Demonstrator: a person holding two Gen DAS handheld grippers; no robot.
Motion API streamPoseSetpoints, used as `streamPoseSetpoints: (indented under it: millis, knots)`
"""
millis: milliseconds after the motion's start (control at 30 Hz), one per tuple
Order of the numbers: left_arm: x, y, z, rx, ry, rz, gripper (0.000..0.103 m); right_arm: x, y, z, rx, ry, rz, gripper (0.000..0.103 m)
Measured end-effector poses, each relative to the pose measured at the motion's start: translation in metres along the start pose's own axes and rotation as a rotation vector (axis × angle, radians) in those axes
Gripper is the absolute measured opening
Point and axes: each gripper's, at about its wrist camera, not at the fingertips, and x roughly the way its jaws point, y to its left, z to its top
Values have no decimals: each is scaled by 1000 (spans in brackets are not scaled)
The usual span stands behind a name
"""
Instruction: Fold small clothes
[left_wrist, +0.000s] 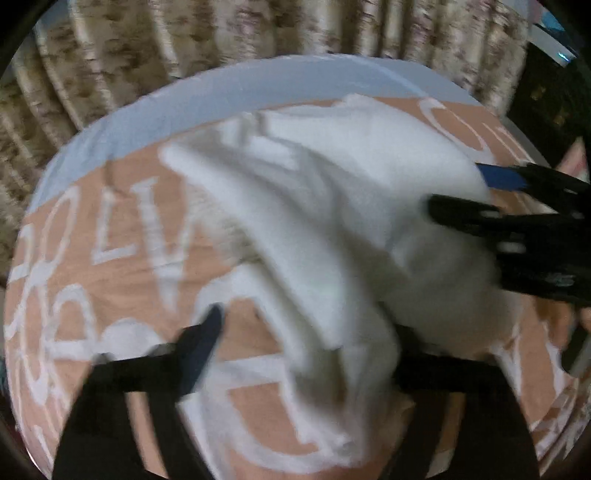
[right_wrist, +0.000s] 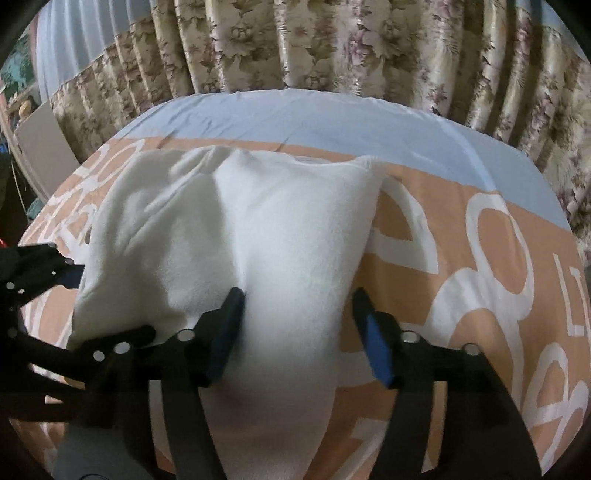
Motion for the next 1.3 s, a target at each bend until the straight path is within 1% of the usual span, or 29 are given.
streamPoseSetpoints:
  millis: [67,100,167,267,367,467,533,567,600,633,667,700,733,767,833,900,933,967,1000,1067,1100,1167,1233,1300]
  knots:
    - [-8,5,-6,-12,-7,12,91,-16,-4,0,22,-9,27,81]
    - [-14,12,-11,-31,-4,-4,91,-21,-6,0,32,-13,37,83]
    - [-27,21,-20,-58,-14,-29,92,-45,-12,-2,76,-42,64,93]
    - [-47,34,-30,-115,-53,-52,94,-77,-24,-11,143,-93,66,99]
    - [-56,37,-25,-145,-79,-57,95,-89,-30,-20,194,-94,53,99]
    - [-56,29,-18,-130,-88,-49,95,-82,-14,-34,174,-66,37,99]
    - [-50,22,-15,-106,-87,0,96,-70,-3,-44,153,-37,15,99]
    - [-42,19,-15,-89,-78,39,96,-61,4,-50,138,-15,1,99]
    - [-36,20,-17,-81,-65,60,96,-55,7,-54,123,-2,-13,99]
    - [-27,22,-21,-77,-43,77,96,-45,14,-59,90,16,-67,98]
    - [-15,24,-24,-84,-17,75,97,-37,18,-62,64,28,-130,97]
    - [-10,27,-26,-93,-10,62,97,-32,18,-65,54,33,-154,97]
    - [-5,30,-30,-107,-13,45,98,-28,16,-68,62,35,-152,97]
    - [-3,33,-33,-119,-20,36,101,-27,13,-69,76,35,-144,97]
    - [-4,40,-36,-156,-34,3,102,-26,8,-73,86,39,-132,97]
    - [-14,45,-40,-188,-44,-8,102,-27,4,-75,94,36,-119,97]
    - [-22,44,-42,-192,-57,0,102,-31,2,-77,101,31,-108,97]
    - [-32,44,-45,-189,-77,17,101,-37,2,-77,102,21,-97,97]
    - [-49,42,-50,-179,-110,67,101,-45,3,-78,101,5,-84,97]
    - [-76,39,-58,-190,-161,172,101,-71,9,-77,96,-62,-54,100]
    - [-90,38,-63,-207,-190,202,101,-86,12,-76,95,-98,-55,100]
    - [-114,37,-74,-237,-245,224,101,-107,19,-73,94,-150,-64,100]
    - [-131,35,-80,-259,-282,233,101,-131,28,-73,105,-218,-71,100]
    - [-145,32,-87,-269,-317,213,101,-144,35,-74,125,-252,-102,100]
